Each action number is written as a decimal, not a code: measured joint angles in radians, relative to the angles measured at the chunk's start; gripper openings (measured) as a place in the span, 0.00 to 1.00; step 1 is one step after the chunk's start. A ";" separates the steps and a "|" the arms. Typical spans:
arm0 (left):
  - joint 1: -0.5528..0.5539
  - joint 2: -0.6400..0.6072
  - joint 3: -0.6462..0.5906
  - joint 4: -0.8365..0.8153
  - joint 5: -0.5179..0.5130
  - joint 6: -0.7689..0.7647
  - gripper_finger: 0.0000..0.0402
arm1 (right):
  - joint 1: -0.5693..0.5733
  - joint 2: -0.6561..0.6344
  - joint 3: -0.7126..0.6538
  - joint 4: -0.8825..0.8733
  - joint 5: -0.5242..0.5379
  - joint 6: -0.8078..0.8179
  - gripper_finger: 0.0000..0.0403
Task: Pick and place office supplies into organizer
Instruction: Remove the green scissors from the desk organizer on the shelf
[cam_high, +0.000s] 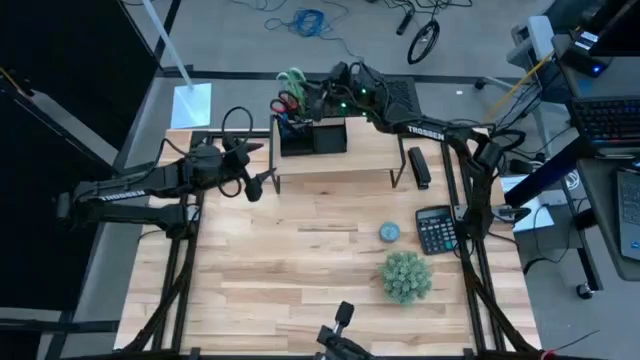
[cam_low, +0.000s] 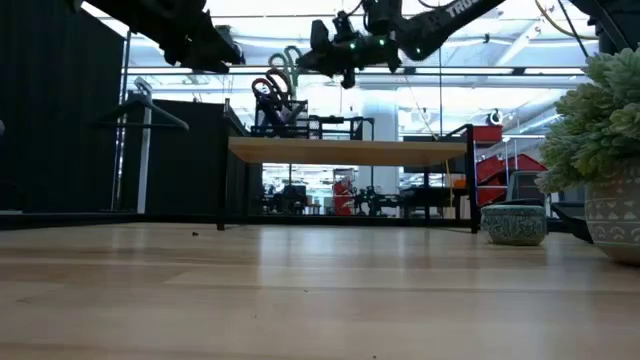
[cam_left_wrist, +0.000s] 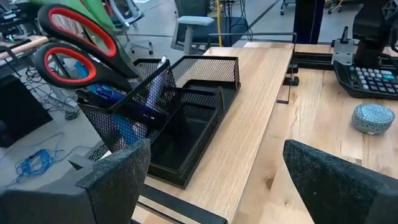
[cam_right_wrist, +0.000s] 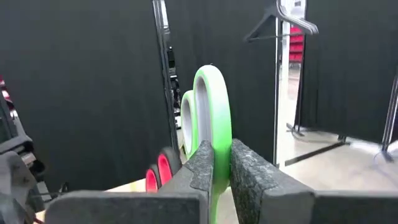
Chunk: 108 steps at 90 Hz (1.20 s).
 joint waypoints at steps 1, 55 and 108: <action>0.000 0.000 0.000 0.000 0.000 0.000 0.89 | 0.001 0.000 0.008 -0.010 0.000 -0.005 0.04; 0.000 0.000 0.000 0.000 0.000 0.000 0.89 | 0.067 -0.002 0.476 -0.559 0.080 -0.176 0.04; 0.000 0.000 0.000 -0.001 0.000 0.000 0.89 | 0.347 -0.077 0.700 -1.385 0.311 -0.094 0.04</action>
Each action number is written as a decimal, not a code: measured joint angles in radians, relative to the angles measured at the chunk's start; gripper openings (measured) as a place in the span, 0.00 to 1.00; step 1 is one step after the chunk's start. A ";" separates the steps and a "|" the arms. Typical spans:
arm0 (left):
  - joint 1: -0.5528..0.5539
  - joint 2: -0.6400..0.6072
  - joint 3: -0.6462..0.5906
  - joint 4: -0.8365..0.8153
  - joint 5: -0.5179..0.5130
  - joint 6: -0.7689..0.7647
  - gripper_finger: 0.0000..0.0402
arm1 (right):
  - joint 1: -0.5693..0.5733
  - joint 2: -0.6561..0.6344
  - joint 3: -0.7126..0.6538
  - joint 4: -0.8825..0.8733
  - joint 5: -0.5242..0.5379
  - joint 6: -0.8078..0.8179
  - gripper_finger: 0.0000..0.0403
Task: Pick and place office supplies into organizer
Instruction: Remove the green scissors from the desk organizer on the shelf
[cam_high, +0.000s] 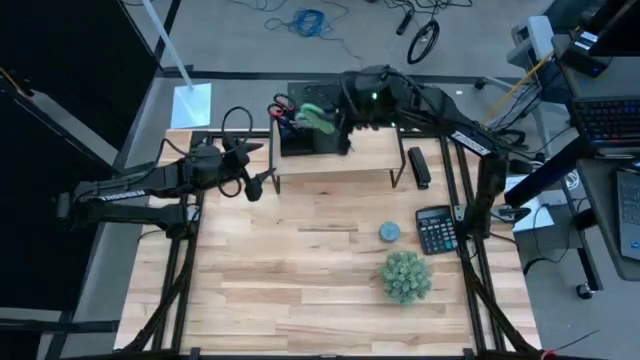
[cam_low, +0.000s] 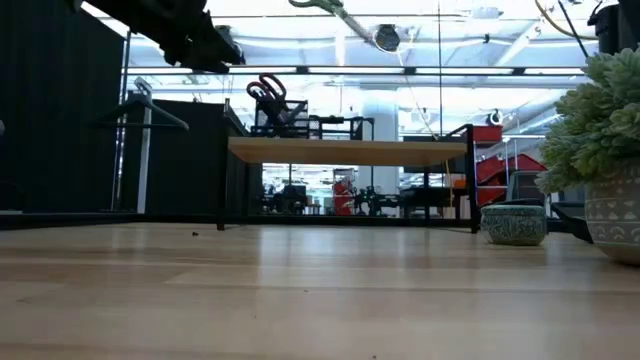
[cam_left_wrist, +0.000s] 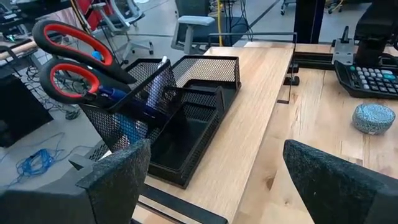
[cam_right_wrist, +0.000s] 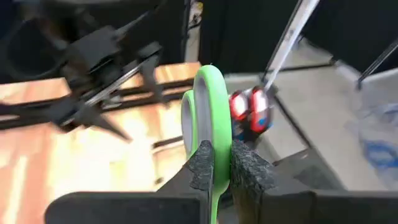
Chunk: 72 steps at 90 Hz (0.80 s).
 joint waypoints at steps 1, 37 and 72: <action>0.000 0.000 0.000 0.001 0.000 0.000 0.89 | 0.005 0.001 0.000 -0.009 -0.001 0.009 0.04; 0.000 0.000 0.000 0.000 0.000 0.000 0.89 | 0.207 0.010 -0.264 -0.101 0.000 0.284 0.04; 0.000 0.000 0.000 0.000 0.000 -0.002 0.89 | 0.280 0.014 -0.845 0.347 -0.195 0.494 0.04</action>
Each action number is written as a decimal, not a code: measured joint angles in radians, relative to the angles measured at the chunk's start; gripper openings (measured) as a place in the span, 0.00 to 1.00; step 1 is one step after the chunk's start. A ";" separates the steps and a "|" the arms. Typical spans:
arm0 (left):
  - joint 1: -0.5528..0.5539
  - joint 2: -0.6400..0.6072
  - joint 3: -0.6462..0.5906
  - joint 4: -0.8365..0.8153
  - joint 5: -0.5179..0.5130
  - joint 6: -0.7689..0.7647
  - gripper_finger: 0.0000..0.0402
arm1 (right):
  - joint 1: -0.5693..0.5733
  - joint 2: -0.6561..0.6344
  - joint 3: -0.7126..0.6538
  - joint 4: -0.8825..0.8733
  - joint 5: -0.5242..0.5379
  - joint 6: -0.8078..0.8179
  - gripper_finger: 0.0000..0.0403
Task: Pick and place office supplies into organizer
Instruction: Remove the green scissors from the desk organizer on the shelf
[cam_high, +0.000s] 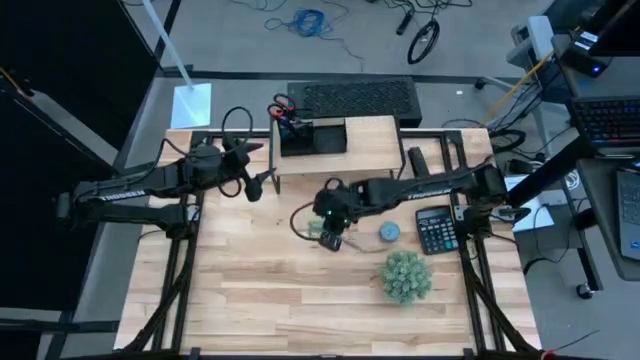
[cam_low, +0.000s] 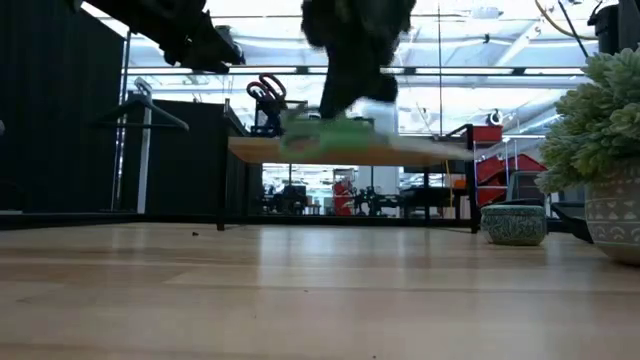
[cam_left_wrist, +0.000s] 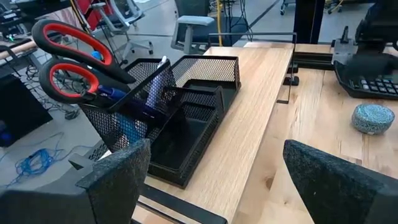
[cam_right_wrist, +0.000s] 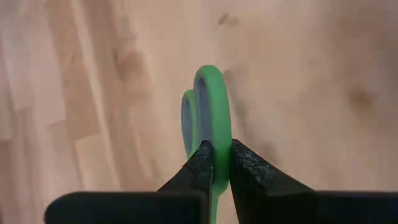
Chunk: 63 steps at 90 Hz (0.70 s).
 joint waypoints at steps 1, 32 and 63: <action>0.000 0.000 0.000 0.000 0.000 0.000 0.89 | 0.000 0.000 -0.009 0.009 -0.009 0.005 0.04; 0.000 0.000 0.000 0.000 0.000 0.000 0.89 | 0.008 -0.002 -0.169 0.109 -0.080 -0.035 0.04; 0.000 0.000 0.000 0.000 0.006 -0.002 0.89 | 0.007 -0.002 -0.307 0.289 -0.101 -0.031 0.04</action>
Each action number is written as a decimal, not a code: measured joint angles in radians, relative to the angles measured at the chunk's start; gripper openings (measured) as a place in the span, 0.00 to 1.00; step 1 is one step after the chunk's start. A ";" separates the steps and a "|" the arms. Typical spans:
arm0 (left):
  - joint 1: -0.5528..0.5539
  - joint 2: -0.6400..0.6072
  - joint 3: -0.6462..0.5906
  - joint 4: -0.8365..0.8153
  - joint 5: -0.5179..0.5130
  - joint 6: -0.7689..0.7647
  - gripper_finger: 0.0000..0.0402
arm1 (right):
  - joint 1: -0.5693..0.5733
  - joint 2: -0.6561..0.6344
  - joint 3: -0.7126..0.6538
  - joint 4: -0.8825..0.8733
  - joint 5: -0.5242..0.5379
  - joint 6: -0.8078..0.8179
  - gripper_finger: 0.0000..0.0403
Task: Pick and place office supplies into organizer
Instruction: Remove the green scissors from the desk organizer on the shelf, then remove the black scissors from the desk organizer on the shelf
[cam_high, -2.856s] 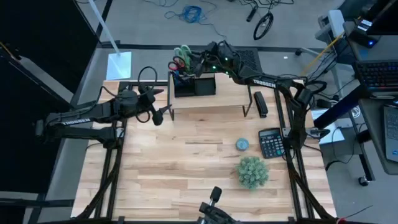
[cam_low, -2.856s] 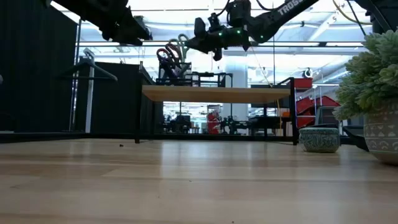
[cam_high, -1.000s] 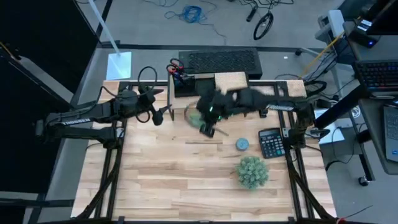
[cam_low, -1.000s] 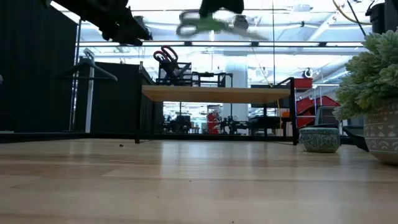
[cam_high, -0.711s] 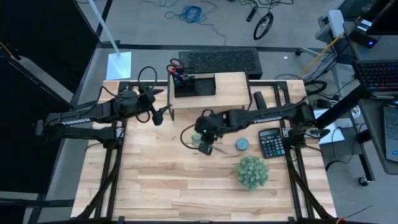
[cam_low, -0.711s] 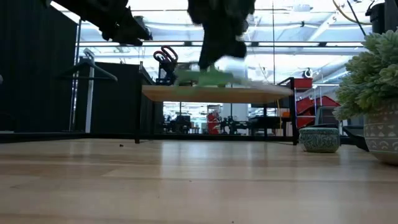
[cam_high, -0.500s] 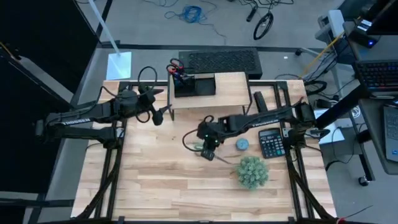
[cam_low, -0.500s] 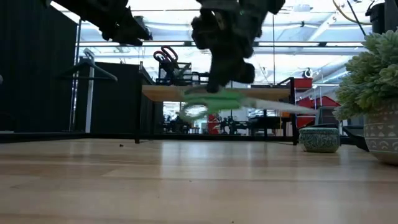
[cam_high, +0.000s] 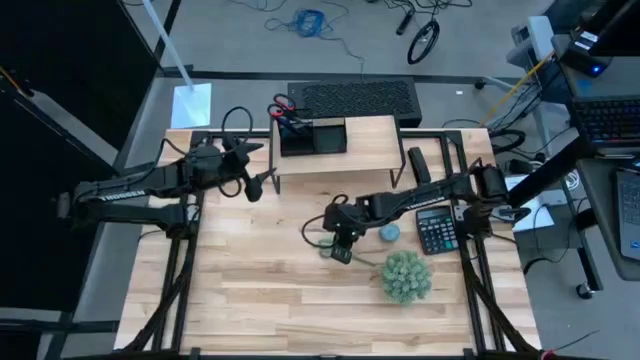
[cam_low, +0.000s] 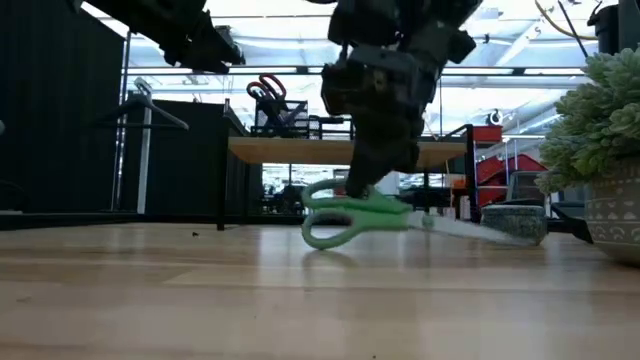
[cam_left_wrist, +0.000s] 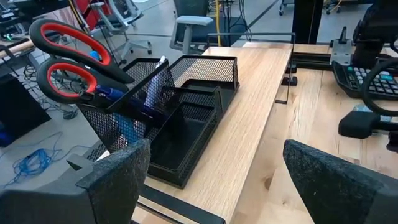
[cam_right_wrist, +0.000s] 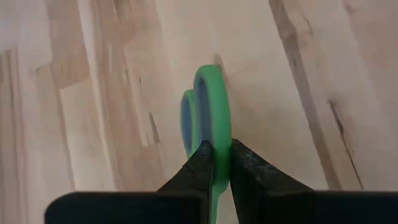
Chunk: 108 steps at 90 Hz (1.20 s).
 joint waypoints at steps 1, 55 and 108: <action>0.000 0.000 0.000 0.000 0.000 0.000 0.89 | 0.000 0.000 -0.003 0.001 0.000 0.003 0.04; 0.000 0.000 0.000 0.002 0.001 0.004 0.89 | 0.002 -0.017 -0.023 0.025 0.057 -0.012 0.42; 0.156 0.039 0.104 0.103 -0.019 -0.158 0.89 | 0.001 -0.184 -0.023 0.033 0.526 -0.023 0.39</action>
